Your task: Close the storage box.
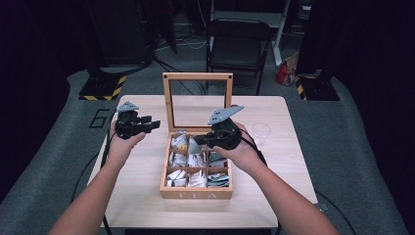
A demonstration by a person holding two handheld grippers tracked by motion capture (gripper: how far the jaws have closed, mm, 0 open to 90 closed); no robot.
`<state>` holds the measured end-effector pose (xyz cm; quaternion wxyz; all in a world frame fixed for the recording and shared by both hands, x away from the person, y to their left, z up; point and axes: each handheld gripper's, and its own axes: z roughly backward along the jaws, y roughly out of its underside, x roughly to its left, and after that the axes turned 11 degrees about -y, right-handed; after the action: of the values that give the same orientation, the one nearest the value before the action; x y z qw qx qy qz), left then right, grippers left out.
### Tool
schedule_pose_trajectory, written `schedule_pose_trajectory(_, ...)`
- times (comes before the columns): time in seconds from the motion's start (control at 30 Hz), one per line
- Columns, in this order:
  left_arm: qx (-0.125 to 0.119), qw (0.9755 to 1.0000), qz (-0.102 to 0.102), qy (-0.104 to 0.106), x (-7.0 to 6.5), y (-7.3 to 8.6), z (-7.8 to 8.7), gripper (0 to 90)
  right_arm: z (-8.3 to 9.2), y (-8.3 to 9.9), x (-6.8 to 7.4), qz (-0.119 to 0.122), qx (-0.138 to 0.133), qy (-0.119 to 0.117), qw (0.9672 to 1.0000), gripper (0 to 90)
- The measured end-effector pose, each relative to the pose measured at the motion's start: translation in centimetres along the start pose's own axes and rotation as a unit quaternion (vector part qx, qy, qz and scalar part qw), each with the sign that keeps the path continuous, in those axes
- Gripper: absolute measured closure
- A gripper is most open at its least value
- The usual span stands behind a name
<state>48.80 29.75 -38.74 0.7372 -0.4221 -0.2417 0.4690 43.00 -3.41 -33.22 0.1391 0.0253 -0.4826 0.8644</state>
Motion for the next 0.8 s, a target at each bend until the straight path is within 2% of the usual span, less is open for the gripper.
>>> schedule_pose_trajectory(0.03, 0.001, 1.0, 0.0, 0.0, 0.0, 0.0, 0.0, 49.4, 0.2, 0.0, -0.2, 0.006, -0.001, 0.003, 1.0, 90.0)
schedule_pose_trajectory(0.17, 0.001, 1.0, 0.001, 0.001, -0.2, -0.1, -0.1, 49.4, 0.5, 0.3, -0.2, -0.003, -0.004, 0.01, 0.9999, 90.0)
schedule_pose_trajectory(0.33, 0.001, 1.0, -0.001, 0.0, -0.2, -0.1, -0.1, 49.4, 0.9, 0.9, -0.8, -0.001, -0.004, 0.021, 0.9998, 90.0)
schedule_pose_trajectory(0.37, 0.002, 1.0, -0.001, 0.0, -0.2, -0.1, -0.2, 49.4, 1.0, 1.1, -0.8, -0.01, -0.004, 0.024, 0.9997, 90.0)
schedule_pose_trajectory(0.8, 0.004, 1.0, 0.0, 0.001, -0.3, -0.1, -0.3, 49.4, 2.4, 2.7, -3.0, -0.034, -0.008, 0.066, 0.9972, 90.0)
